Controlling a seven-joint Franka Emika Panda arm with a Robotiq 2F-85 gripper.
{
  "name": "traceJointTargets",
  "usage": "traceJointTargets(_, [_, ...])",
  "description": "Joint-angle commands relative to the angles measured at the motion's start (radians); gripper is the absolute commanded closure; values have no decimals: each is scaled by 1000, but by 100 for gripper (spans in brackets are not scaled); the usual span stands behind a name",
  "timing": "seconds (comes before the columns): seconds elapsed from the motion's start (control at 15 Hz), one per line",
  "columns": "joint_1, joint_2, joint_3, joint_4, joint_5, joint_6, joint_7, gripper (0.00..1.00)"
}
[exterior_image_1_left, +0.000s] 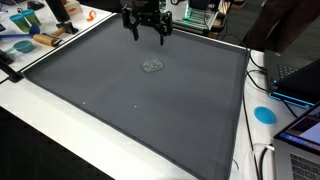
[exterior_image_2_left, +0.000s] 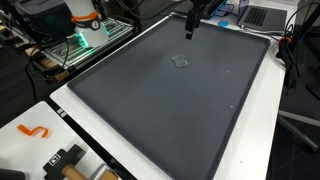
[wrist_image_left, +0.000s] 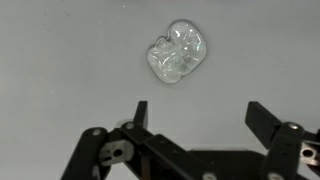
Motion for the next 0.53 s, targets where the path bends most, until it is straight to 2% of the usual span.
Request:
traceJointTargets(0.0, [-27,9,11,-28,60,57,-72,0])
traceJointTargets(0.07, [-11,10,6,-9,13,11,-59,0])
traceJointTargets(0.33, [-18,15,6,-10,33,36,-59,0])
traceJointTargets(0.47, [-26,23,20,-15,17,26,-184,0])
